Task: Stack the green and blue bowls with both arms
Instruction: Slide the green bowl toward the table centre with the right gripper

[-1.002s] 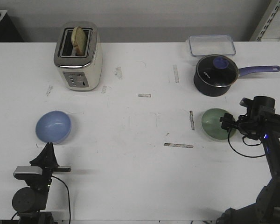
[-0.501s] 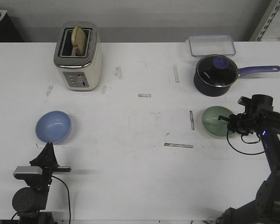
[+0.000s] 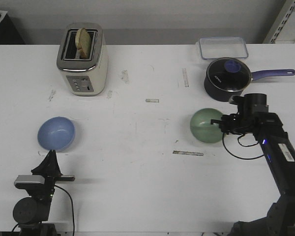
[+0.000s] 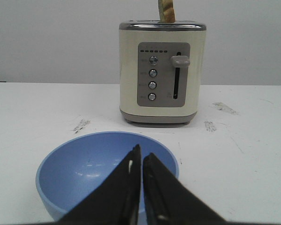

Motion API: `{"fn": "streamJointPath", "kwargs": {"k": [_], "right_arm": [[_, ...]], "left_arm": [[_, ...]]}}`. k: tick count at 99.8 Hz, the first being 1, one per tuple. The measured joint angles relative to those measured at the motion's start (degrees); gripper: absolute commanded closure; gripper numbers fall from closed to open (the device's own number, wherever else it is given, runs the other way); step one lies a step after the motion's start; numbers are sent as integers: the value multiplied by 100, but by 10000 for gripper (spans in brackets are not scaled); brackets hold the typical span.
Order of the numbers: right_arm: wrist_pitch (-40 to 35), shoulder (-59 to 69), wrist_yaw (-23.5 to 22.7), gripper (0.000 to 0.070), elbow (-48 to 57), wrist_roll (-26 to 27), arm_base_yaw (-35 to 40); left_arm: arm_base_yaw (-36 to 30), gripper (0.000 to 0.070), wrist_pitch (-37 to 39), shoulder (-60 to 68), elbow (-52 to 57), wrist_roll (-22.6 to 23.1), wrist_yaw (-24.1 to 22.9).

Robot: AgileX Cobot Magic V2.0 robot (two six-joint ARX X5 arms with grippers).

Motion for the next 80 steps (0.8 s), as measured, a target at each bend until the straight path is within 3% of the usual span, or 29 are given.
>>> {"fn": "streamJointPath", "kwargs": {"k": [48,64,80], "right_arm": [[1056,236,-72,691,0,1458,2627],[1080,538,210,691,0,1821,2942],[1163,708,210,686,0,1923,2973]], "left_arm": [[0,698,0,0,0,0,0],[0,698,0,0,0,0,0],[0,698,2,0,0,0,0]]}}
